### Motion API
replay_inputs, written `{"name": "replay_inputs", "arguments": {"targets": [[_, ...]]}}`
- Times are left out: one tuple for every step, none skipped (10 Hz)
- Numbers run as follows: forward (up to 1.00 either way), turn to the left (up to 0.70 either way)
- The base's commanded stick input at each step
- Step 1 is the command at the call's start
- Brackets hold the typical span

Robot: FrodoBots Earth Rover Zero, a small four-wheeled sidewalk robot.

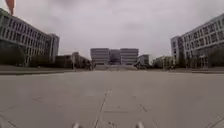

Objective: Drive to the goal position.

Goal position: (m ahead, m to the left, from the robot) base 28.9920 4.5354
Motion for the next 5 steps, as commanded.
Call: {"name": "replay_inputs", "arguments": {"targets": [[0.85,0.00],[0.85,0.00],[0.85,0.00],[0.85,0.00],[0.85,0.00]]}}
